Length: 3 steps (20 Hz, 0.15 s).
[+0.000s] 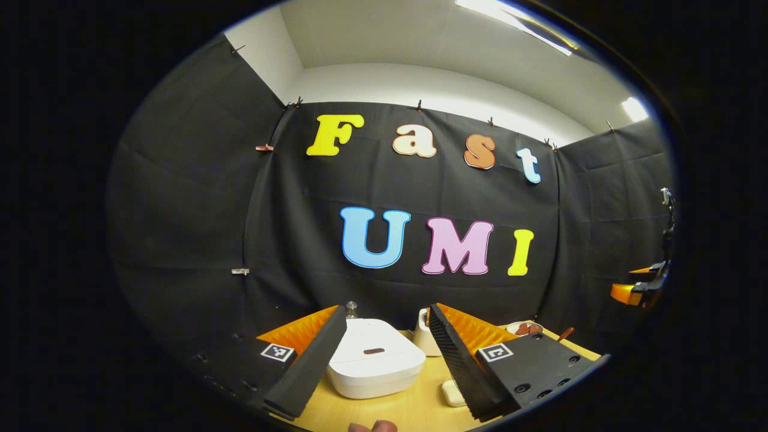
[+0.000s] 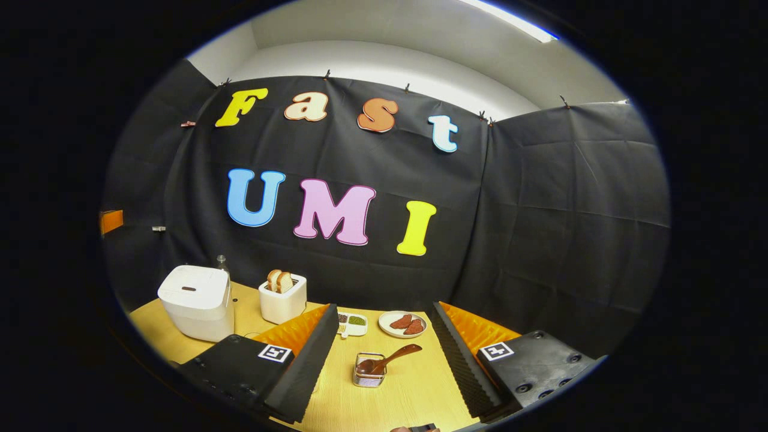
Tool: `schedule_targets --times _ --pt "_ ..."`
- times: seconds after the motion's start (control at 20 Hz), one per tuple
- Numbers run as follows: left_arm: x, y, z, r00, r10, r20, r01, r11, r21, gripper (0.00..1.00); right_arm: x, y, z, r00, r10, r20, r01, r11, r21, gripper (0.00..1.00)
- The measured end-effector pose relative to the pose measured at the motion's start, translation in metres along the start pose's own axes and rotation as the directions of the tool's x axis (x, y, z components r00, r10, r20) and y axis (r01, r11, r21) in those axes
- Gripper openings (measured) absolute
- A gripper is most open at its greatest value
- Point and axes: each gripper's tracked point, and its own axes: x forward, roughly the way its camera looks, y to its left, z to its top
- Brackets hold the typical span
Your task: Close the left gripper, press the button to open the rice cooker; take a wooden spoon from the chopstick holder with the right hand, scoop a spoonful of rice and pour it into the rice cooker, then put the wooden spoon back into the chopstick holder.
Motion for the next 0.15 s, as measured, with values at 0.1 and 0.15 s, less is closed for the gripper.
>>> schedule_targets --times 0.1,0.15 --pt "-0.0017 0.0033 -0.0010 1.000 0.007 -0.004 -0.007 1.000 0.003 0.95 -0.0011 -0.0003 0.0011 1.000 0.000 -0.001 0.000 1.000 0.004 0.98" --pt "-0.0022 0.0047 -0.0029 1.000 0.012 -0.008 -0.012 1.000 0.003 0.96 -0.0015 -0.0006 -0.0001 1.000 -0.001 -0.003 0.001 1.000 0.007 0.98"
